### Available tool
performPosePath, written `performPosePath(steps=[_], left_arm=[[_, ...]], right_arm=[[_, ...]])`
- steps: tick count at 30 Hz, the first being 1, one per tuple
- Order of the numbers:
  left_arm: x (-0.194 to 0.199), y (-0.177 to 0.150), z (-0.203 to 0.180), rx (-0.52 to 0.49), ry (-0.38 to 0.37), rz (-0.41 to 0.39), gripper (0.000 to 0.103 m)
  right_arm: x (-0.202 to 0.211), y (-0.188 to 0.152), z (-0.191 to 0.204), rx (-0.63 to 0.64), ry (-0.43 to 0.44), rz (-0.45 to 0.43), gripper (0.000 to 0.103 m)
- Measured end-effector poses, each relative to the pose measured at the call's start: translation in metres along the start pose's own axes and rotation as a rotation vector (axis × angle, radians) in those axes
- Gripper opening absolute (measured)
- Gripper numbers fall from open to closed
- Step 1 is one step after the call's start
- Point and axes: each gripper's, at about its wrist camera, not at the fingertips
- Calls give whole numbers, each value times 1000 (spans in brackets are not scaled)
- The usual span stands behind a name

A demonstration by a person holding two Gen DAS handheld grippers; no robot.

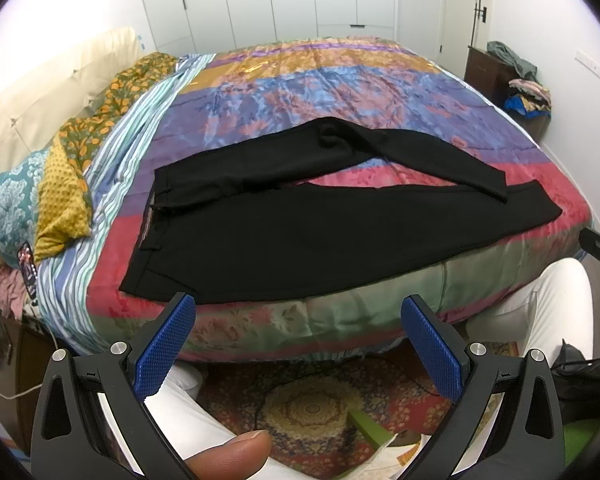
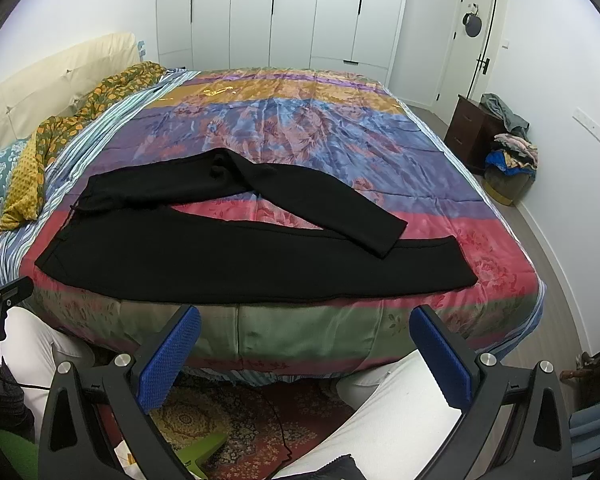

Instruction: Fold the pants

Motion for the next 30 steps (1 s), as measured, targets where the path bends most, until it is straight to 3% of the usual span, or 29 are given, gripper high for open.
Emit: performPosePath(steps=[30], left_arm=[[-4, -4, 8, -1, -4, 25, 103]], right_arm=[[-8, -4, -4, -4, -39, 14, 103]])
Point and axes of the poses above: each gripper's, at about its wrist camera, not at the fingertips, and x roughly against the way its jaws point, z to its left, y to its top, and after that the axes turned 9 degrees about -y, right-handed
